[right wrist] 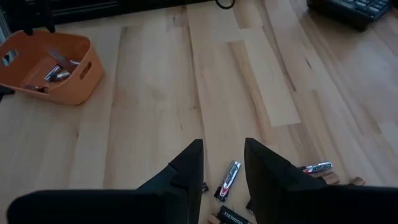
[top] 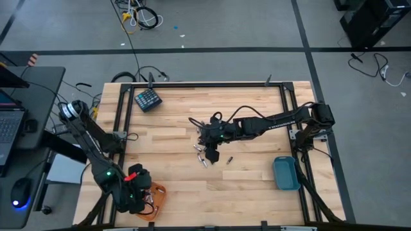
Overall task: Sort batteries
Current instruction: Put the silver battery into the orange bin
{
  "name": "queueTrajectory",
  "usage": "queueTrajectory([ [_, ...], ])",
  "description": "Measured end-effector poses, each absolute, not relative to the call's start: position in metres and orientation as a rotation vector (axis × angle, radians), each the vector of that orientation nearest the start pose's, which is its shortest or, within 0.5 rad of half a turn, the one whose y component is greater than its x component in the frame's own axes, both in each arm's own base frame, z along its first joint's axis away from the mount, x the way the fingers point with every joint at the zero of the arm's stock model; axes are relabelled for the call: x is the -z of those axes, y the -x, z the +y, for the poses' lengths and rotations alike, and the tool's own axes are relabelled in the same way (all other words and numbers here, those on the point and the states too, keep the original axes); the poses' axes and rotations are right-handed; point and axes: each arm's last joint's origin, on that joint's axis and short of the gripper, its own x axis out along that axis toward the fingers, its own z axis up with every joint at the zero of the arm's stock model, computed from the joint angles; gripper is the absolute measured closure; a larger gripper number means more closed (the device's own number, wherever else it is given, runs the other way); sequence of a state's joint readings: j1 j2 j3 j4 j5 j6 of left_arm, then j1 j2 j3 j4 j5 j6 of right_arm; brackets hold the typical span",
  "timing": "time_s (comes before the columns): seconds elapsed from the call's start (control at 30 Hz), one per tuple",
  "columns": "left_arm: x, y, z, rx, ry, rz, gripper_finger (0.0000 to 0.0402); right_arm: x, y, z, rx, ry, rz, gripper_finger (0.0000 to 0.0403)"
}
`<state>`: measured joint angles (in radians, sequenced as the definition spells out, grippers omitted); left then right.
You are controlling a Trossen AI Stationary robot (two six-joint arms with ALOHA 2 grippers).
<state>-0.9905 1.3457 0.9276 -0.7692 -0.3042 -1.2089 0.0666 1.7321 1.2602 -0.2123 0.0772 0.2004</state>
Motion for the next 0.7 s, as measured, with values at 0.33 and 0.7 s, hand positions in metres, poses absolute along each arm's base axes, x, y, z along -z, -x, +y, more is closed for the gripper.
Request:
queueTrajectory([
  [0.33,-0.231,-0.143,-0.201,-0.011,0.296,1.057,0.0295,-0.244,-0.381,0.023,0.080,-0.140,0.700,0.0300],
  [0.7,-0.236,-0.151,-0.189,-0.121,-0.098,0.765,0.0294,-0.239,-0.376,0.023,0.089,-0.142,0.768,0.0300],
])
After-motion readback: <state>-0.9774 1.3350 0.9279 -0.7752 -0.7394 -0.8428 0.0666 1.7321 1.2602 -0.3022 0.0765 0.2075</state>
